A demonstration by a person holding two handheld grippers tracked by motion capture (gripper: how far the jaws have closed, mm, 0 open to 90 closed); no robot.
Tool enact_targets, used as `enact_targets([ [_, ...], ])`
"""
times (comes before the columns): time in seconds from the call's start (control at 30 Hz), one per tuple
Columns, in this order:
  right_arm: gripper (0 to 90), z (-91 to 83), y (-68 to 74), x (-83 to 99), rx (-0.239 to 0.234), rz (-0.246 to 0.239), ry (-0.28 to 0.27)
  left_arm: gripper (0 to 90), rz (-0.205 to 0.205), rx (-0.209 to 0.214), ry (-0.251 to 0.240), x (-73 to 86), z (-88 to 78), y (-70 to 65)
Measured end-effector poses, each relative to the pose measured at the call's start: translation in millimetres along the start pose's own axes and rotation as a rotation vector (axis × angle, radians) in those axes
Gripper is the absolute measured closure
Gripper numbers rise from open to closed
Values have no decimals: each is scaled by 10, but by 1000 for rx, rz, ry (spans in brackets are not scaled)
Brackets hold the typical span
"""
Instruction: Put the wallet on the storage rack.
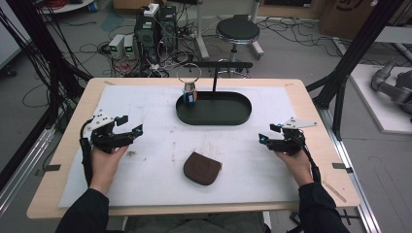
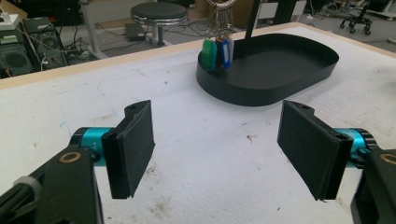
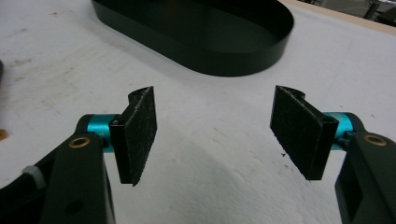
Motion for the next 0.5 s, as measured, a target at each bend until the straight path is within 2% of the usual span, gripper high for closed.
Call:
enact_targets([
  [0.27,318,61,338,-8,-87,-30,14,275,-8,5,0,-5,11,-13],
  [0.3,318,61,338,-8,-87,-30,14,275,-8,5,0,-5,11,-13],
  [0.33,317,76,426,-7,-111,-35,18,275,-7,7,-1,-7,14,-24],
  [0.4,317,87,468,-9,-125,-34,18,275,-6,9,0,-6,15,-27],
  [0.43,316,114,546,-7,-149,-36,23,275,-8,8,0,-4,19,-30],
  [0.5,316,153,622,-2,-168,-42,30,275,-8,8,2,-1,22,-29],
])
Point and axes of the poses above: each handheld gripper's, and its own axes: z roughly forward along the jaws, x roughly out of its underside, y roughly to its left, the point moved 6 cm from there along z, roughly forward along the jaws, and after that the axes turned 14 degrees about z, right-handed, at the moved point
